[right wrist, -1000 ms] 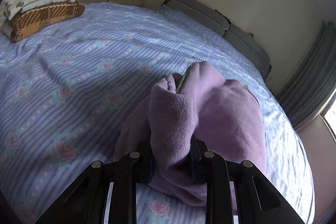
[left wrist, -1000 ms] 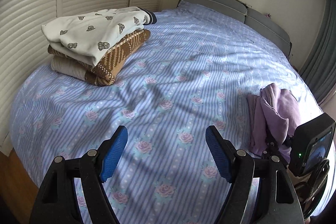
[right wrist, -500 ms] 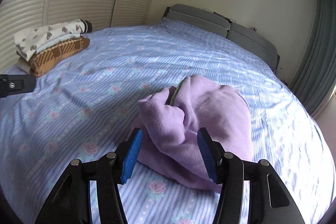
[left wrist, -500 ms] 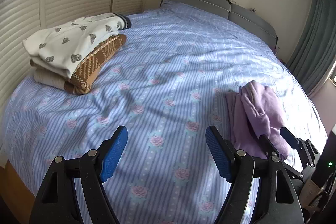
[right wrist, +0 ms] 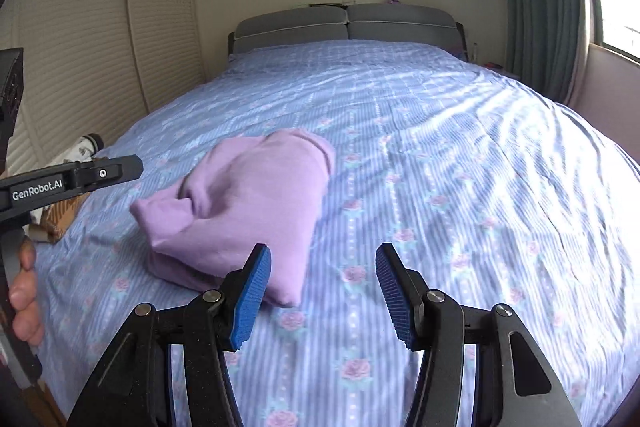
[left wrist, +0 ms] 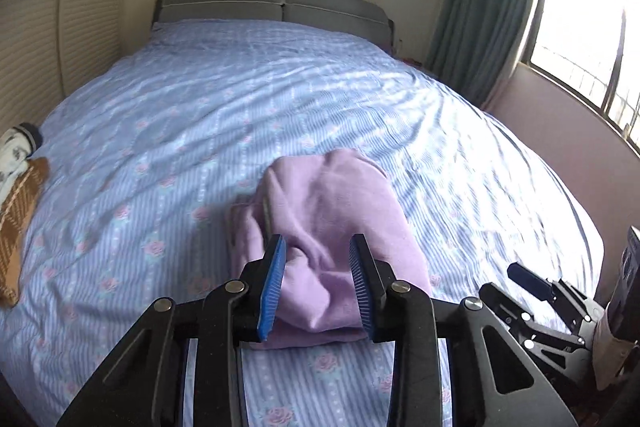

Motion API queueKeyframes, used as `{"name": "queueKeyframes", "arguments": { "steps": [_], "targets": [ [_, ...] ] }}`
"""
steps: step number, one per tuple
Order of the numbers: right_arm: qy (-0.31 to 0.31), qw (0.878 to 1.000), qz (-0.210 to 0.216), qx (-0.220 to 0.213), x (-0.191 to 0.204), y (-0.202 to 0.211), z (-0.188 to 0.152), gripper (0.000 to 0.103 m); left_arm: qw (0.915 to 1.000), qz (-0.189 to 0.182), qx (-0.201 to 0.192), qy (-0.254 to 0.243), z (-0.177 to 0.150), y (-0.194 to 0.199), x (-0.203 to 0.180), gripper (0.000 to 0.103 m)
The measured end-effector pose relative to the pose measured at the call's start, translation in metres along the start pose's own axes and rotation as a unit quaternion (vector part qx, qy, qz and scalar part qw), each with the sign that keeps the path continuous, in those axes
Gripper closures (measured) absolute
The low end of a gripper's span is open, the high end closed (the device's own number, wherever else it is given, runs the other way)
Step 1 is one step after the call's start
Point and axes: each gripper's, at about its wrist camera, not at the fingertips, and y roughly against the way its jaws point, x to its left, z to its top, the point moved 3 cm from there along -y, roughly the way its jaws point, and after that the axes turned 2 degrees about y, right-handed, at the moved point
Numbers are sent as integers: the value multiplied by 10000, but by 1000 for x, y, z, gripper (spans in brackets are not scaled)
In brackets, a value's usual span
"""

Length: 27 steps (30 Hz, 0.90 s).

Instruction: Fold small clothes

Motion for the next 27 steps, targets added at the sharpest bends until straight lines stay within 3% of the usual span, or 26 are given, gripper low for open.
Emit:
{"name": "queueKeyframes", "arguments": {
  "steps": [2,5,8,11,15,20,21,25,27],
  "targets": [
    [-145,9999,-38,30,-13,-1,-2,48,9994,43,241,-236,-1,-18,-6,70],
    [-300,9995,-53,61,-26,-4,-5,48,9964,414,671,-317,-10,-41,0,74],
    [-367,9993,-11,90,-33,-7,-8,48,9963,615,601,-77,-16,-38,13,74],
    [-407,9991,28,120,-37,-8,-13,48,9947,765,654,-213,-21,-40,14,74],
    [-488,9986,74,189,-39,-12,-17,48,9922,772,935,-291,-31,-56,18,73],
    [-548,9982,63,223,-44,-13,-18,48,9935,515,1017,56,-33,-59,31,73],
    [-581,9980,62,237,-45,-14,-18,48,9936,496,1017,10,-34,-58,30,74],
    [-759,9967,70,275,-50,-14,-18,48,9948,522,874,61,-35,-47,31,97],
    [-782,9965,67,271,-51,-13,-18,48,9961,526,670,238,-35,-32,34,98]
  ]
}}
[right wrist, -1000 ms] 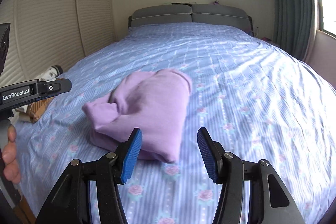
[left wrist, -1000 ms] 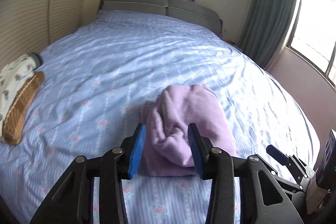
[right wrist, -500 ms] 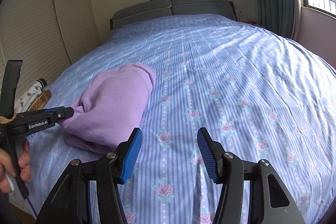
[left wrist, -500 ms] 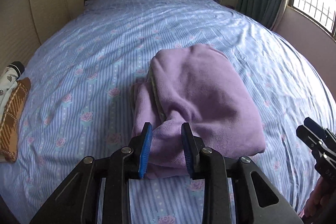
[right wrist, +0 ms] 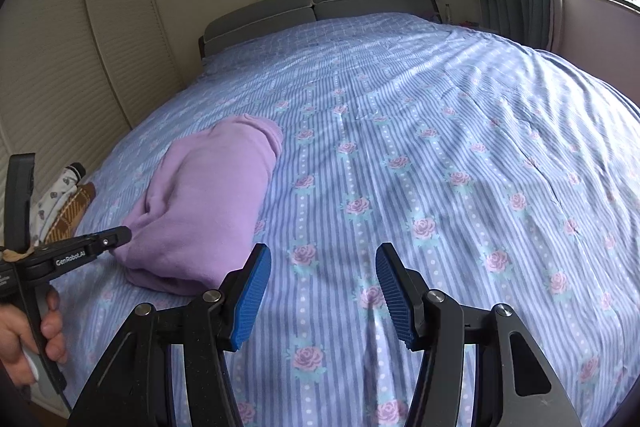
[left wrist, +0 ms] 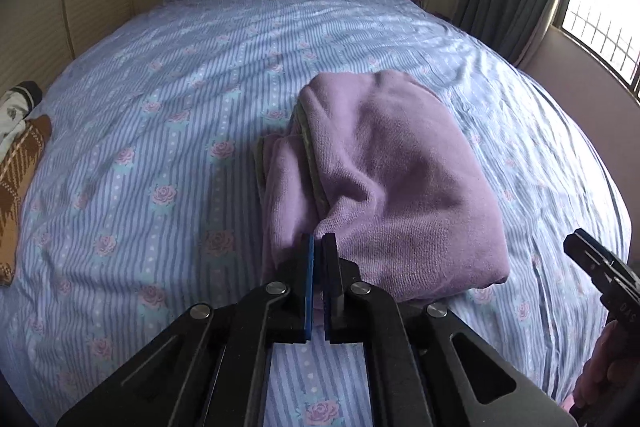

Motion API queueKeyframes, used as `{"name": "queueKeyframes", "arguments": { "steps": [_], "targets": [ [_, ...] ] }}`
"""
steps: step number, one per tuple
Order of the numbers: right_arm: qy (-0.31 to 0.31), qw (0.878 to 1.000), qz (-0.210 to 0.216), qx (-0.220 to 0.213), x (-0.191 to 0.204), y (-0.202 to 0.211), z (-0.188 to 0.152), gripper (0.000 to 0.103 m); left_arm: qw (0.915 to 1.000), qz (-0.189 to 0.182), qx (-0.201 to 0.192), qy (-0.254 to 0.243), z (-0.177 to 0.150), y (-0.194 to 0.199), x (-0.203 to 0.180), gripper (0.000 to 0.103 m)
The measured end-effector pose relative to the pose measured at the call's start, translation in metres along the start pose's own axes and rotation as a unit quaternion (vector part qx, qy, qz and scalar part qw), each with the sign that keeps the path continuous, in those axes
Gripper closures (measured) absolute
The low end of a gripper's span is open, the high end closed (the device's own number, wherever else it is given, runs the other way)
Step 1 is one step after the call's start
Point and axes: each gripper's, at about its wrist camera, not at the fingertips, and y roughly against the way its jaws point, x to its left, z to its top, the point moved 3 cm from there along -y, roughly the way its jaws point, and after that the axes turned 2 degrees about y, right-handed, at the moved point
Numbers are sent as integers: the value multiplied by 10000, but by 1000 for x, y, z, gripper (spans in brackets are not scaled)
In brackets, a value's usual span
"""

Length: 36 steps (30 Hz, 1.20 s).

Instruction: Fold small clothes

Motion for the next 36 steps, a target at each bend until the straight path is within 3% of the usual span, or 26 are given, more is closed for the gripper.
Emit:
{"name": "queueKeyframes", "arguments": {
  "steps": [5,12,15,20,21,24,25,28,31,34,36],
  "targets": [
    [36,10000,5,-26,-1,1,2,48,9998,8,-181,81,-10,18,-2,98],
    [102,9999,-20,12,1,-1,-1,48,9992,352,-81,148,-22,-5,7,98],
    [46,10000,21,71,1,-4,-3,48,9988,409,-258,3,-31,-5,3,98],
    [101,9996,232,120,8,-8,-2,48,9982,480,-301,-198,-19,5,-9,97],
    [141,9994,281,128,10,-9,-1,48,9981,484,-321,-227,-15,8,-12,92],
    [224,9988,401,181,15,-12,6,48,9979,407,-495,-114,1,19,-17,60],
    [240,9987,411,191,15,-14,8,47,9977,359,-576,-56,8,22,-18,55],
    [290,9989,364,74,15,-15,19,32,9976,205,-660,-2,29,20,-23,54],
    [379,9987,320,-70,15,-18,36,31,9974,240,-659,-154,51,4,-27,54],
    [480,9984,279,-95,17,-24,53,31,9989,288,-352,-121,63,-23,-21,54],
    [496,9983,275,-120,16,-26,59,30,9995,282,-111,-26,64,-39,-14,62]
  ]
}}
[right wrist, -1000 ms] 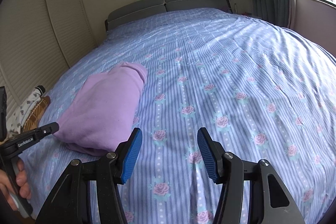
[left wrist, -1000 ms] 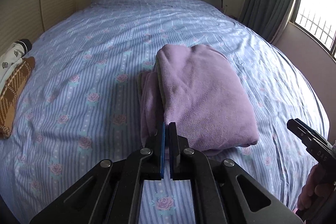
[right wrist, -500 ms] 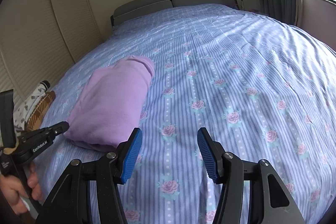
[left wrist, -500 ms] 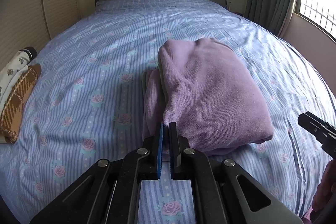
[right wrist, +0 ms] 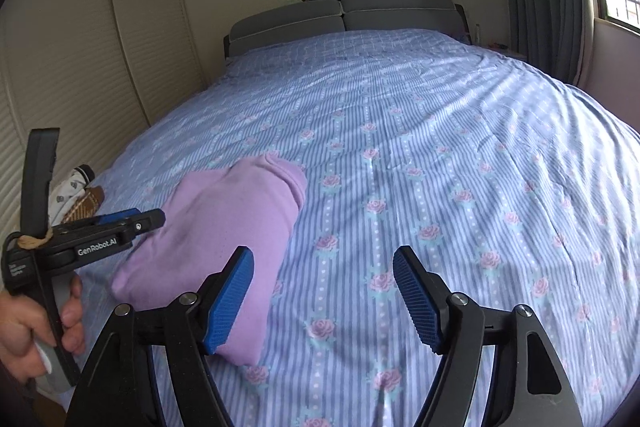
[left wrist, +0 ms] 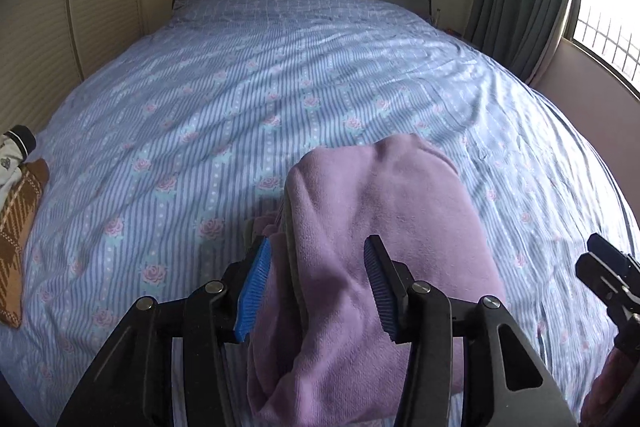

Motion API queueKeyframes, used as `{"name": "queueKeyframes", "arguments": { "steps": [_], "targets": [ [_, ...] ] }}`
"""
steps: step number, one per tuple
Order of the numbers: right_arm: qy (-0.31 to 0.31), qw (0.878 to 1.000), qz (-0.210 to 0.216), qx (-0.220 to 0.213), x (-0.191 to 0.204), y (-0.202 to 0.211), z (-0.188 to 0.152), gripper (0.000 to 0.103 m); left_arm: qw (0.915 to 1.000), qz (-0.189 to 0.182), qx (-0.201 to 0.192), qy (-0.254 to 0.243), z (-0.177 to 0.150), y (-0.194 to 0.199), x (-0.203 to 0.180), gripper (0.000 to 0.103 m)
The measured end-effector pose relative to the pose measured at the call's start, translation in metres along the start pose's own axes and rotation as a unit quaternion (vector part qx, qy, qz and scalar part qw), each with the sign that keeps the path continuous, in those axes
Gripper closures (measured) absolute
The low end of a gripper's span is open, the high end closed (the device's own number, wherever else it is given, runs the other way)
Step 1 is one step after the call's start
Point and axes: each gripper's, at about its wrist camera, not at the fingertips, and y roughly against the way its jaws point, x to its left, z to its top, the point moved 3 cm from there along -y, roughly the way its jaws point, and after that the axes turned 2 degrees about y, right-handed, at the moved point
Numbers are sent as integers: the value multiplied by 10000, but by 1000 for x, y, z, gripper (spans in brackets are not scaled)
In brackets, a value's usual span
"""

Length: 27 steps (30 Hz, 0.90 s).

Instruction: Fold small clothes

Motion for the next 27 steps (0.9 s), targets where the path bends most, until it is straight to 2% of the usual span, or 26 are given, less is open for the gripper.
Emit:
{"name": "queueKeyframes", "arguments": {
  "steps": [2,5,8,9,10,11,12,14,17,22,27],
  "targets": [
    [16,10000,-14,0,-2,-2,2,30,9997,29,258,32,-4,-16,7,76],
    [45,10000,-17,65,-4,-7,0,31,9994,73,322,89,-14,-24,16,77],
    [50,9998,32,171,-5,-14,-2,30,9996,-86,138,232,-17,-14,17,77],
    [31,9998,48,201,-6,-18,-1,30,9995,-96,108,298,-17,-9,17,71],
    [9,9997,31,234,-6,-22,1,30,9993,-48,86,348,-18,-4,19,54],
    [-8,9996,8,291,-7,-26,2,27,9992,-9,20,392,-19,2,20,43],
    [-25,9994,26,350,-6,-30,4,18,9990,41,-55,432,-20,8,22,31],
    [-73,9990,176,398,-4,-37,8,17,9986,156,-46,506,-24,15,26,30],
    [-244,9957,606,653,1,-53,10,17,9956,87,265,899,-35,15,38,30],
    [-675,9778,1518,1277,14,-84,2,17,9856,-324,566,1561,-56,12,51,30],
    [-970,9617,1890,1734,21,-110,-11,17,9722,-752,731,2094,-66,4,58,30]
  ]
}}
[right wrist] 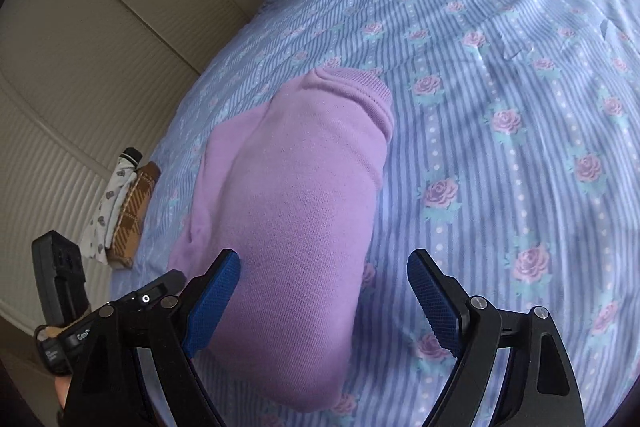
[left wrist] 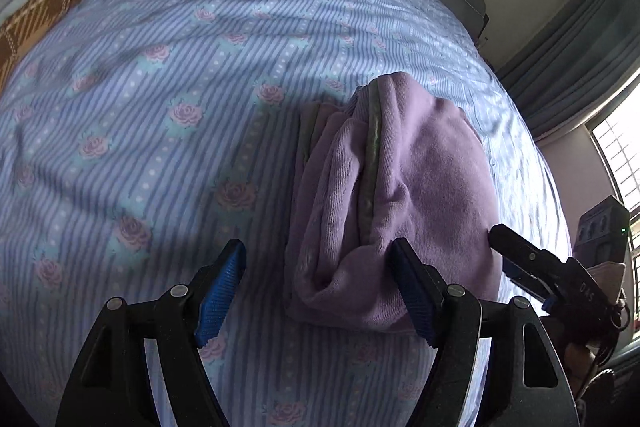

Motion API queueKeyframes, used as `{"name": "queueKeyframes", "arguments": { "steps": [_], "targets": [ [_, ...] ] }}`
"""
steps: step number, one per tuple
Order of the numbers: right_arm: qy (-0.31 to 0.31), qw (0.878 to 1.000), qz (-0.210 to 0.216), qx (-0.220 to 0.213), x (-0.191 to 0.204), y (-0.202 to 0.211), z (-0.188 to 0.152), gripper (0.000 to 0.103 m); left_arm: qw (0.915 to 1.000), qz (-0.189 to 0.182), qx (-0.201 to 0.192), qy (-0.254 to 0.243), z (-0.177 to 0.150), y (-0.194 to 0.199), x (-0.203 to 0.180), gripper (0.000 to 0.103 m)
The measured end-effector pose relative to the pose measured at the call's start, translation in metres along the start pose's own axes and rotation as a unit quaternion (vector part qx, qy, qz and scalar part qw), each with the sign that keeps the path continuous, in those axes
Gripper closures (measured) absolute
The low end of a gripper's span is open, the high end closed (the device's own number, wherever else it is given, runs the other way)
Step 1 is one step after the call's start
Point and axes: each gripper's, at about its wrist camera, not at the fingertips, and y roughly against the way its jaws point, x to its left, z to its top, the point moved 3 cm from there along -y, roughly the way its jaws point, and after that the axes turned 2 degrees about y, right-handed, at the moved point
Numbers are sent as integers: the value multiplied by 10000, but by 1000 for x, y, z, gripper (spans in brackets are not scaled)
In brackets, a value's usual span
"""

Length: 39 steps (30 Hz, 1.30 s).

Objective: Fold small clothes
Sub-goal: 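Grasp the folded bundle with both grippers and lift it off the bed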

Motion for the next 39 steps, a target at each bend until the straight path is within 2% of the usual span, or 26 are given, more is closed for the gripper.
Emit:
{"name": "queueKeyframes", "arguments": {
  "steps": [5,6,7,11,13,16,19,29,39],
  "targets": [
    [-347,9980,479,243,-5,-17,2,18,9998,-161,35,-53,-6,-12,-8,33],
    [-410,9971,578,264,-5,-20,2,22,9998,-191,64,-93,-9,-15,-10,39],
    [-456,9960,704,296,-5,-23,2,31,9997,-206,99,-125,-11,-17,-12,42],
    [-444,9953,808,312,-5,-26,1,39,9997,-204,19,-167,-13,-18,-16,49],
    [-488,9947,856,297,-8,-24,1,48,9995,-273,2,-133,-12,-18,-17,54],
    [-464,9945,915,218,-7,-19,0,56,9995,-312,-42,-96,-12,-16,-18,58],
    [-378,9950,915,116,-2,-12,-1,61,9993,-349,-70,-77,-11,-12,-18,62],
    [-318,9926,1149,-212,26,22,9,64,9976,-427,-418,-339,0,38,-32,70],
    [165,9887,1415,-466,114,44,29,64,9943,-463,-905,-319,31,117,-9,72]
  ]
}}
